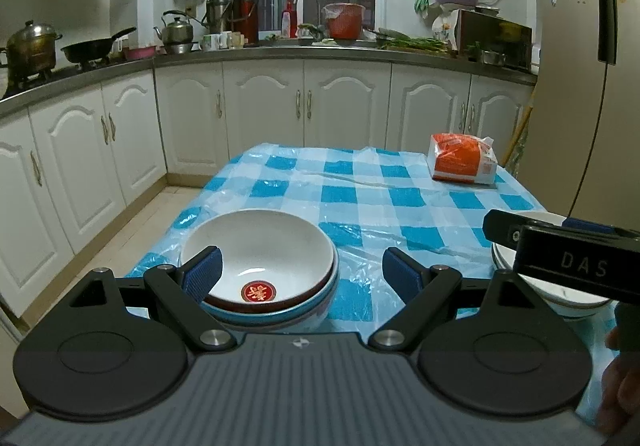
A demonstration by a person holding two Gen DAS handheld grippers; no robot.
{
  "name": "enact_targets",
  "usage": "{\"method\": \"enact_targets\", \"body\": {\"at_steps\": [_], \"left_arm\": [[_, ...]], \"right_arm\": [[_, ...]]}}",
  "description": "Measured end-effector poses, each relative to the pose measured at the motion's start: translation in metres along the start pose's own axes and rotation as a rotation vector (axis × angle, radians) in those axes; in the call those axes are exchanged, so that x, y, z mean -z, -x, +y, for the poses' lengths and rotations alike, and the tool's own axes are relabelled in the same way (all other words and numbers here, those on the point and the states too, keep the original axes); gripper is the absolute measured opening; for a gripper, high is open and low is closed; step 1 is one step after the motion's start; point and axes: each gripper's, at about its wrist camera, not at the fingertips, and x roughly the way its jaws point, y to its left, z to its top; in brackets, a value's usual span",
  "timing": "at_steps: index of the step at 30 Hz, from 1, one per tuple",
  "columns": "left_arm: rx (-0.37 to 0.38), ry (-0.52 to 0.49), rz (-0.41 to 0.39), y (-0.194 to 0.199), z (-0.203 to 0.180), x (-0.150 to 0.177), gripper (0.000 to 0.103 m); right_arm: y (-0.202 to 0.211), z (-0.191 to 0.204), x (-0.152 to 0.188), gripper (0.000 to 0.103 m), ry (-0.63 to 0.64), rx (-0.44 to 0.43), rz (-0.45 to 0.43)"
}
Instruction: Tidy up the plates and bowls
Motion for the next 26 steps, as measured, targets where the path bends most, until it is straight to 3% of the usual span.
{"method": "enact_targets", "body": {"at_steps": [10,26], "left_arm": [[0.003,0.008,0.021,-0.009,-0.001,0.003,0.103],[0.056,0.112,0.026,-0.024,0.015,-0.001,0.103]], "right_arm": [[-0.005,-0.006,0.002,0.094,-0.018,0.009,0.003],[-0.029,-0.012,0.013,0.094,-0.020,0.026,0.060]]}}
